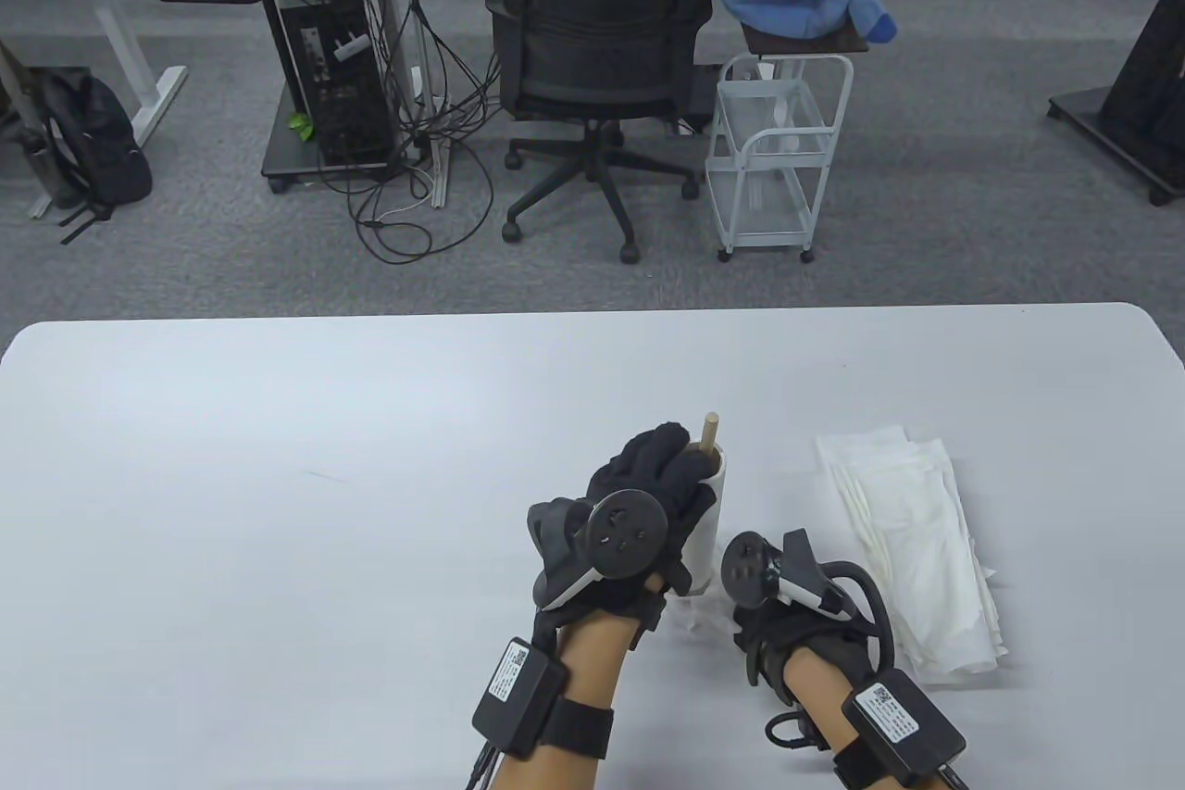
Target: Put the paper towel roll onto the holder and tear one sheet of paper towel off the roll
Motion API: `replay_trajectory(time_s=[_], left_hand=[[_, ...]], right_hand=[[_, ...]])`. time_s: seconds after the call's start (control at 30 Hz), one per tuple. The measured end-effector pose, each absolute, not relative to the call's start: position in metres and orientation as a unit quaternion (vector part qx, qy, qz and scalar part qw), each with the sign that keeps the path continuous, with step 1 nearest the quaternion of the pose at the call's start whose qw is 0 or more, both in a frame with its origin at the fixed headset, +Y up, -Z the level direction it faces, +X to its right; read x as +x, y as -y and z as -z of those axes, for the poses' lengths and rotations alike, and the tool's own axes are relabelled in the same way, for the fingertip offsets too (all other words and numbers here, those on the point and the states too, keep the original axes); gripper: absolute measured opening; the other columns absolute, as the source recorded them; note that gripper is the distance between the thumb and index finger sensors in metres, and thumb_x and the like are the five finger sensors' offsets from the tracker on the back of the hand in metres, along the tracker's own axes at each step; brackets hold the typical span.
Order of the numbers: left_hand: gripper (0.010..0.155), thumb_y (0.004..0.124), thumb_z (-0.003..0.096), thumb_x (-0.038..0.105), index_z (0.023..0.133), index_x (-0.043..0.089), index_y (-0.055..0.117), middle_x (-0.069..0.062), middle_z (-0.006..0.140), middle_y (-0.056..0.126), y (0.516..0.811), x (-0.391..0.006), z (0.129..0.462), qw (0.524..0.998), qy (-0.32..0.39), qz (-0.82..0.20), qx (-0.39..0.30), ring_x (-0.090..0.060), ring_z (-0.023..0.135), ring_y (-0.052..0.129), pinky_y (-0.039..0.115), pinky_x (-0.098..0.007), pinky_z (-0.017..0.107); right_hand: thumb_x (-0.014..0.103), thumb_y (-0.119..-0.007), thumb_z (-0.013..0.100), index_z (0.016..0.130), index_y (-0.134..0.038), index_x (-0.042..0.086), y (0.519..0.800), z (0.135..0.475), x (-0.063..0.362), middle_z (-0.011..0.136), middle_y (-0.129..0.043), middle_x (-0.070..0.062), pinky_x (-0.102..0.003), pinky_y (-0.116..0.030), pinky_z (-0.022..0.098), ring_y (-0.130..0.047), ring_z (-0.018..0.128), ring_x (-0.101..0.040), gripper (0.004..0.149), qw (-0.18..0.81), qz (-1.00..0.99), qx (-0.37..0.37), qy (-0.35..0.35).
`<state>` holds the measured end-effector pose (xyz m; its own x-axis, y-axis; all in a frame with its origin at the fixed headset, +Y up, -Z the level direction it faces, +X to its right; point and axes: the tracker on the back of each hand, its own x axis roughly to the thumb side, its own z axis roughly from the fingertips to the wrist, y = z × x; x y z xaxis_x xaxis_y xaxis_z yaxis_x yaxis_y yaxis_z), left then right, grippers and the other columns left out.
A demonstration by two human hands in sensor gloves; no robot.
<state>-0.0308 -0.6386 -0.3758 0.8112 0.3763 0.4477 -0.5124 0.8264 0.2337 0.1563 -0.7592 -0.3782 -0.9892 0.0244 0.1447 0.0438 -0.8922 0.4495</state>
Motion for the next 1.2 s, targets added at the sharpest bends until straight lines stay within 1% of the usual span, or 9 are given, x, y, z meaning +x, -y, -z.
replay_trajectory(time_s=[0.27, 0.43, 0.57, 0.63, 0.73, 0.83, 0.9, 1.07, 1.2], left_hand=[[0.044, 0.073, 0.046, 0.045, 0.089, 0.036, 0.077, -0.001, 0.107, 0.065, 0.638, -0.03, 0.375, 0.938, 0.195, -0.224, 0.18, -0.032, 0.099, 0.074, 0.069, -0.049, 0.072], [0.043, 0.073, 0.046, 0.045, 0.088, 0.036, 0.077, -0.001, 0.107, 0.066, 0.637, -0.029, 0.374, 0.94, 0.191, -0.215, 0.185, -0.032, 0.099, 0.074, 0.068, -0.049, 0.071], [0.044, 0.074, 0.0461, 0.045, 0.089, 0.036, 0.077, -0.001, 0.107, 0.065, 0.638, -0.028, 0.374, 0.939, 0.192, -0.216, 0.186, -0.033, 0.099, 0.073, 0.068, -0.049, 0.071], [0.044, 0.074, 0.0461, 0.044, 0.089, 0.036, 0.076, -0.001, 0.107, 0.065, 0.638, -0.028, 0.374, 0.939, 0.193, -0.217, 0.185, -0.032, 0.099, 0.073, 0.069, -0.049, 0.071], [0.044, 0.074, 0.0462, 0.045, 0.089, 0.036, 0.077, -0.001, 0.107, 0.065, 0.638, -0.028, 0.374, 0.939, 0.193, -0.221, 0.182, -0.033, 0.099, 0.073, 0.068, -0.05, 0.071], [0.044, 0.074, 0.0462, 0.044, 0.089, 0.036, 0.076, -0.001, 0.107, 0.065, 0.639, -0.028, 0.374, 0.938, 0.193, -0.225, 0.181, -0.033, 0.099, 0.073, 0.068, -0.049, 0.071], [0.044, 0.074, 0.0461, 0.044, 0.089, 0.036, 0.077, -0.001, 0.107, 0.065, 0.639, -0.028, 0.374, 0.937, 0.194, -0.226, 0.18, -0.033, 0.099, 0.073, 0.068, -0.049, 0.071], [0.044, 0.074, 0.0462, 0.045, 0.089, 0.036, 0.077, -0.001, 0.107, 0.065, 0.638, -0.029, 0.376, 0.938, 0.195, -0.229, 0.174, -0.032, 0.099, 0.073, 0.068, -0.05, 0.071], [0.044, 0.074, 0.0462, 0.045, 0.089, 0.036, 0.077, -0.001, 0.107, 0.065, 0.638, -0.029, 0.376, 0.938, 0.194, -0.229, 0.174, -0.032, 0.099, 0.073, 0.068, -0.05, 0.071]], right_hand=[[0.038, -0.078, 0.044, 0.076, -0.087, 0.022, 0.758, 0.372, 0.159, 0.086, -0.077, -0.015, -0.058, -0.048, 0.069, -0.075, 0.078, -0.04, 0.036, 0.012, 0.957, -0.052, 0.284], [0.037, -0.08, 0.043, 0.073, -0.089, 0.02, 0.759, 0.363, 0.163, 0.082, -0.08, -0.015, -0.058, -0.05, 0.069, -0.077, 0.076, -0.04, 0.036, 0.03, 0.936, -0.036, 0.348], [0.038, -0.081, 0.041, 0.072, -0.091, 0.021, 0.754, 0.358, 0.167, 0.081, -0.083, -0.015, -0.057, -0.051, 0.068, -0.079, 0.074, -0.04, 0.036, 0.018, 0.933, -0.028, 0.358], [0.037, -0.08, 0.042, 0.073, -0.09, 0.021, 0.733, 0.355, 0.17, 0.082, -0.081, -0.015, -0.057, -0.05, 0.069, -0.078, 0.075, -0.04, 0.036, -0.02, 0.945, -0.055, 0.322], [0.038, -0.08, 0.043, 0.075, -0.089, 0.022, 0.68, 0.347, 0.185, 0.09, -0.076, -0.014, -0.058, -0.046, 0.071, -0.072, 0.083, -0.041, 0.036, -0.079, 0.975, -0.096, 0.184], [0.038, -0.079, 0.044, 0.078, -0.087, 0.027, 0.633, 0.331, 0.218, 0.099, -0.071, -0.011, -0.059, -0.044, 0.073, -0.068, 0.091, -0.039, 0.037, -0.158, 0.97, -0.183, 0.004], [0.038, -0.078, 0.044, 0.078, -0.087, 0.027, 0.613, 0.322, 0.247, 0.1, -0.07, -0.011, -0.06, -0.045, 0.073, -0.068, 0.092, -0.039, 0.037, -0.232, 0.951, -0.199, -0.041], [0.034, -0.077, 0.045, 0.079, -0.086, 0.023, 0.588, 0.316, 0.325, 0.107, -0.059, -0.015, -0.063, -0.04, 0.073, -0.057, 0.098, -0.045, 0.037, -0.409, 0.894, -0.182, 0.029], [0.033, -0.078, 0.043, 0.076, -0.09, 0.023, 0.577, 0.325, 0.37, 0.109, -0.057, -0.015, -0.064, -0.037, 0.073, -0.051, 0.102, -0.046, 0.037, -0.404, 0.898, -0.144, 0.099]])
